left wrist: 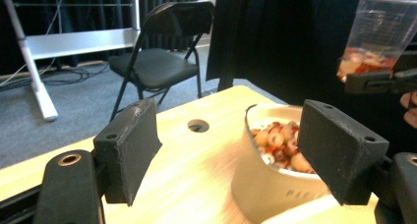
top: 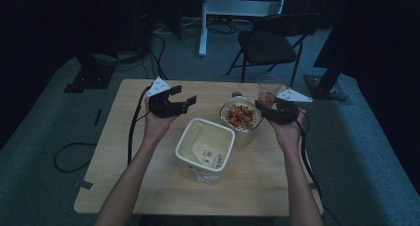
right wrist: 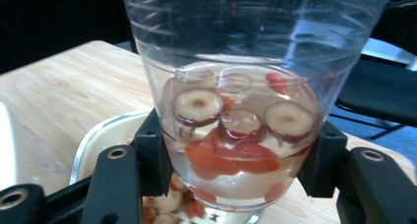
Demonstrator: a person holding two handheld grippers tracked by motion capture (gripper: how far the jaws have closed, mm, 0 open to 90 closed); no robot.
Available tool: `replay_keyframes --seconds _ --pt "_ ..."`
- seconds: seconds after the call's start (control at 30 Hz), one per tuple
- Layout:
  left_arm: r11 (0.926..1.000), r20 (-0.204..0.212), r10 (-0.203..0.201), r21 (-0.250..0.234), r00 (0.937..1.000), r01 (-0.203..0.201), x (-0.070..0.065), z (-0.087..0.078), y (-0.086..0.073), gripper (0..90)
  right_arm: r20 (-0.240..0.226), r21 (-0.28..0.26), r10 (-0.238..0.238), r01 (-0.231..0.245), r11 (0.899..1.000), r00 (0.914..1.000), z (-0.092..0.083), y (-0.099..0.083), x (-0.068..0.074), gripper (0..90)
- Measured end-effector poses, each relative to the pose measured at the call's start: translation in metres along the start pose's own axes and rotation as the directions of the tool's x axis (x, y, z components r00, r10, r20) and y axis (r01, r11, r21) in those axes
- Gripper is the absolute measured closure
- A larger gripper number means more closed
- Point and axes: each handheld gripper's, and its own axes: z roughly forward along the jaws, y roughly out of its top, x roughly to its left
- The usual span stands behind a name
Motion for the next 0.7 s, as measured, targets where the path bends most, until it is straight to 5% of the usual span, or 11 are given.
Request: replay_keyframes --seconds 0.4,0.6,0.7 --pt "0.9988 -0.056 -0.029 0.038 0.9980 0.031 0.013 -0.019 -0.034 24.3 0.105 0.092 -0.088 0.078 0.993 0.9906 0.004 -0.009 -0.015 41.9" --pt "0.9975 -0.055 -0.048 0.049 0.9973 0.051 0.016 -0.020 -0.044 24.4 0.153 0.169 -0.200 0.174 0.970 0.9678 0.007 -0.007 -0.014 42.0" --pt "0.9973 -0.051 -0.050 0.051 0.9974 0.053 0.015 -0.019 -0.045 24.4 0.181 0.208 -0.270 0.232 0.950 0.9457 0.007 -0.003 -0.011 42.0"
